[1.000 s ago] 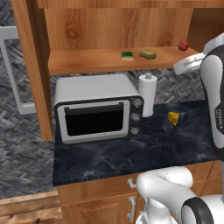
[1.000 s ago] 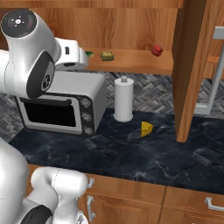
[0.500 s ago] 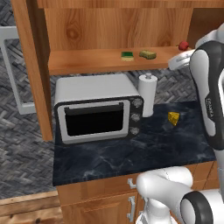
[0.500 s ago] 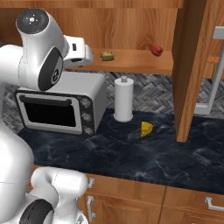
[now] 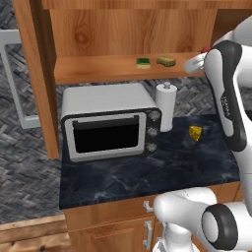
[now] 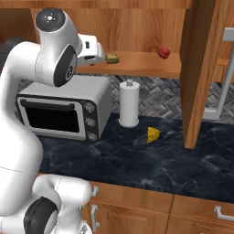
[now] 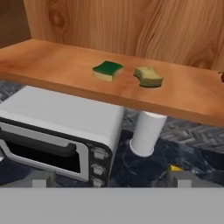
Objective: Pick the sponge and sponge from the cabinet and place them on the counter.
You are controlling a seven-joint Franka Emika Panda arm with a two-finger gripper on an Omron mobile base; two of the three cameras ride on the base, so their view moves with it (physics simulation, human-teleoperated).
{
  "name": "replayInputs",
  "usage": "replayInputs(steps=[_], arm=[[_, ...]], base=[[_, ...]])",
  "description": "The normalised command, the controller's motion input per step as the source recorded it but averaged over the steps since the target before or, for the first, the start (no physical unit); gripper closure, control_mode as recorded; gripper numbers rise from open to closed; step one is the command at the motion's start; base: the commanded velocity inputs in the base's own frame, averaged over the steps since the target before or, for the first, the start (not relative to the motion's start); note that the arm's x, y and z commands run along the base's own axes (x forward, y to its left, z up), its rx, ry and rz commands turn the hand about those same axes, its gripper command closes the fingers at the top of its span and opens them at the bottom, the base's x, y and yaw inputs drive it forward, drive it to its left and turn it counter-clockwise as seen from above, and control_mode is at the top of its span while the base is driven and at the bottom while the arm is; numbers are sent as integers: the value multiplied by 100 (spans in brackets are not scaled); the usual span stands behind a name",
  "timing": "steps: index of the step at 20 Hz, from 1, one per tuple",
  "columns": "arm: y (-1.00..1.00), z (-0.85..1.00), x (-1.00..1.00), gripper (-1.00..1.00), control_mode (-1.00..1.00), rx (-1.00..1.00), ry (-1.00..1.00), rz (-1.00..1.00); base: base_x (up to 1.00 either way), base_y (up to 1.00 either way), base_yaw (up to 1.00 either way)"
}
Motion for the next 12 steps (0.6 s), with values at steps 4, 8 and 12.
replayInputs(steps=[4, 8, 12], arm=[[-4, -3, 46, -100, -100, 0, 2, 0], [-6, -10, 42, -100, -100, 0, 3, 0], [-9, -14, 38, -100, -100, 0, 3, 0]], base=[[0, 0, 0], [0, 0, 0], [0, 0, 0]])
